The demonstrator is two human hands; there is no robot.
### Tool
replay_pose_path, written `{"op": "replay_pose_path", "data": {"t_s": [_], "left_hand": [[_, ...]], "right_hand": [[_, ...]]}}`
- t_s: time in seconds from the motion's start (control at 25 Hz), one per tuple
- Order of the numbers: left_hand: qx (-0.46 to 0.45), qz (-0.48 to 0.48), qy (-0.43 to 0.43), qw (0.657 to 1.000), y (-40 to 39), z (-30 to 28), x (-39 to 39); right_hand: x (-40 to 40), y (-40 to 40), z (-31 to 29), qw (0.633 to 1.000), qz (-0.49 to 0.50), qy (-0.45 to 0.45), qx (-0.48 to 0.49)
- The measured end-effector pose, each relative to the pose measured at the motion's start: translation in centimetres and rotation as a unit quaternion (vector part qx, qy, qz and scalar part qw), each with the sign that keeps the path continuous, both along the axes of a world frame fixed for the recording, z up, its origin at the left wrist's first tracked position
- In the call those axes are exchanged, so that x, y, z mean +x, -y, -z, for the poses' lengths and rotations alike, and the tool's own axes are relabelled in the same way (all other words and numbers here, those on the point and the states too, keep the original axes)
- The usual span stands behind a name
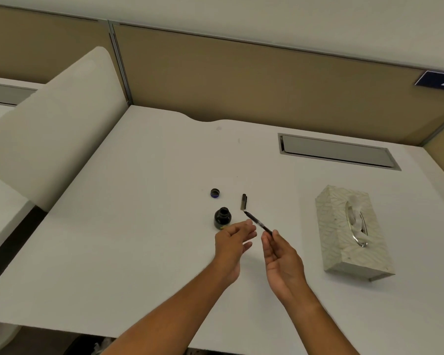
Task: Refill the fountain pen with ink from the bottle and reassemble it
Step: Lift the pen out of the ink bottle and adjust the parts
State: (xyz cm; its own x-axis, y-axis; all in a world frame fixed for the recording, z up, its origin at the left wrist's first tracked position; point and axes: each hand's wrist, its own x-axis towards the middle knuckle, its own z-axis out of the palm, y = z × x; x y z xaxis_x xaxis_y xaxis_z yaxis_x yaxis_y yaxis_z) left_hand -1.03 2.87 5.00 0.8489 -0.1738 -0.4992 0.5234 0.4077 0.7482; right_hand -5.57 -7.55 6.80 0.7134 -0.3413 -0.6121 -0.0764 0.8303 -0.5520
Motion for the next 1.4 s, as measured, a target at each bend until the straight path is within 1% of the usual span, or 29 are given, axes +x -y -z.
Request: {"op": "replay_pose_path", "data": {"t_s": [0.16, 0.36, 0.4, 0.44, 0.48, 0.52, 0.56, 0.6, 0.64, 0.68, 0.72, 0.84, 0.92, 1.0, 1.04, 1.08, 1.12, 1.2, 1.24, 1.28, 1.32, 1.4], "left_hand": [[-0.007, 0.026, 0.018, 0.999, 0.3, -0.1, -0.4], [-0.020, 0.031, 0.019, 0.999, 0.2, 0.6, -0.7], [-0.010, 0.029, 0.022, 0.999, 0.2, 0.8, -0.7], [0.005, 0.026, 0.025, 0.999, 0.2, 1.0, -0.7], [0.018, 0.022, 0.027, 0.999, 0.3, 1.2, -0.6], [0.028, 0.016, 0.027, 0.999, 0.5, 1.4, -0.5], [0.035, 0.011, 0.024, 0.999, 0.6, 1.5, -0.3], [0.039, 0.009, 0.020, 0.999, 0.7, 1.6, -0.1], [0.040, 0.008, 0.016, 0.999, 0.9, 1.7, 0.1], [0.038, 0.008, 0.012, 0.999, 1.1, 1.8, 0.4], [0.036, 0.008, 0.007, 0.999, 1.4, 1.9, 0.7], [0.020, 0.005, -0.019, 1.000, 2.2, 1.9, 1.1], [0.009, -0.001, -0.030, 1.000, 2.8, 1.7, 1.3], [0.012, -0.010, -0.041, 0.999, 3.0, 1.6, 1.7], [0.017, -0.014, -0.047, 0.999, 3.1, 1.6, 1.8], [0.021, -0.017, -0.052, 0.998, 3.2, 1.5, 2.0], [0.025, -0.022, -0.055, 0.998, 3.3, 1.5, 2.2], [0.027, -0.031, -0.055, 0.998, 3.5, 1.4, 2.8], [0.028, -0.034, -0.053, 0.998, 3.7, 1.3, 3.1], [0.028, -0.037, -0.050, 0.998, 3.8, 1.2, 3.5], [0.028, -0.041, -0.047, 0.998, 4.1, 1.0, 3.8], [0.028, -0.047, -0.042, 0.998, 4.5, 0.7, 4.6]], "right_hand": [[-1.4, -0.7, 0.4, 1.000, -0.009, -0.001, 0.023], [-2.9, -1.4, 1.3, 0.999, -0.025, 0.000, 0.025], [-3.1, -1.3, 1.6, 0.999, -0.032, -0.004, 0.006], [-3.3, -1.1, 1.8, 0.998, -0.045, -0.011, -0.034], [-3.4, -0.6, 2.0, 0.993, -0.065, -0.023, -0.100], [-3.4, 0.0, 2.3, 0.977, -0.087, -0.039, -0.192], [-3.3, 0.9, 2.5, 0.946, -0.109, -0.063, -0.300], [-3.1, 1.8, 2.8, 0.897, -0.130, -0.087, -0.413], [-2.7, 2.7, 3.1, 0.839, -0.152, -0.108, -0.512], [-2.3, 3.4, 3.3, 0.786, -0.172, -0.118, -0.582], [-1.7, 4.2, 3.7, 0.745, -0.195, -0.124, -0.626], [0.1, 5.4, 4.9, 0.659, -0.275, -0.120, -0.690], [1.1, 5.7, 5.3, 0.606, -0.330, -0.120, -0.714], [1.7, 6.2, 5.7, 0.568, -0.368, -0.129, -0.725], [2.0, 6.5, 5.9, 0.564, -0.374, -0.128, -0.725], [2.1, 6.9, 6.0, 0.573, -0.373, -0.121, -0.720], [2.2, 7.4, 6.1, 0.607, -0.364, -0.107, -0.698], [2.0, 8.3, 5.6, 0.714, -0.340, -0.070, -0.609], [1.8, 8.8, 5.3, 0.756, -0.337, -0.054, -0.559], [1.5, 9.2, 5.0, 0.781, -0.340, -0.042, -0.523], [1.2, 9.5, 4.7, 0.794, -0.344, -0.032, -0.500], [0.9, 10.1, 4.3, 0.807, -0.351, -0.017, -0.474]]}}
